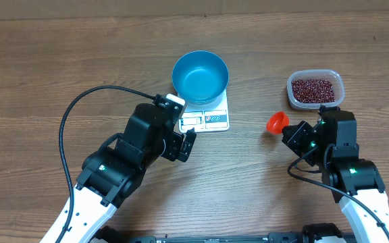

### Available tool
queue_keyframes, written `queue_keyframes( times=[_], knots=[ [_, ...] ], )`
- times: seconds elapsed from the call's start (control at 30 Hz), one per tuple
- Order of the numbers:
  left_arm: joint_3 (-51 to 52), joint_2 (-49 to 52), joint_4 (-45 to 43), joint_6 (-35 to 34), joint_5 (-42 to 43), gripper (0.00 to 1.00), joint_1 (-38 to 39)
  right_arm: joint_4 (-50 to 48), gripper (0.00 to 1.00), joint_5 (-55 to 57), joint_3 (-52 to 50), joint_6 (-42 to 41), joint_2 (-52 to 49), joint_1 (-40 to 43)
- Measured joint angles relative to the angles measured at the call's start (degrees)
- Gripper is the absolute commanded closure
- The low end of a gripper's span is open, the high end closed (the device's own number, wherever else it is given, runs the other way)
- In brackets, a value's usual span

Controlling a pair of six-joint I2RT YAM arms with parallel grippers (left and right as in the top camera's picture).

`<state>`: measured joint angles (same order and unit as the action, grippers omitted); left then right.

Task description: Scoop item into bowl and weigh 150g on scale

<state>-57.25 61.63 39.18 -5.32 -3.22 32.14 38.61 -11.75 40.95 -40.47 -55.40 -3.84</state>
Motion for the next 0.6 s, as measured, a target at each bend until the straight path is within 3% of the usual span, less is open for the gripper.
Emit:
queue_keyframes(
  times=[0.6],
  knots=[
    [0.0,0.0,-0.15,1.07,-1.29,0.01,0.0,0.0,0.96,0.0,0.0,-0.02,0.0,0.0]
  ],
)
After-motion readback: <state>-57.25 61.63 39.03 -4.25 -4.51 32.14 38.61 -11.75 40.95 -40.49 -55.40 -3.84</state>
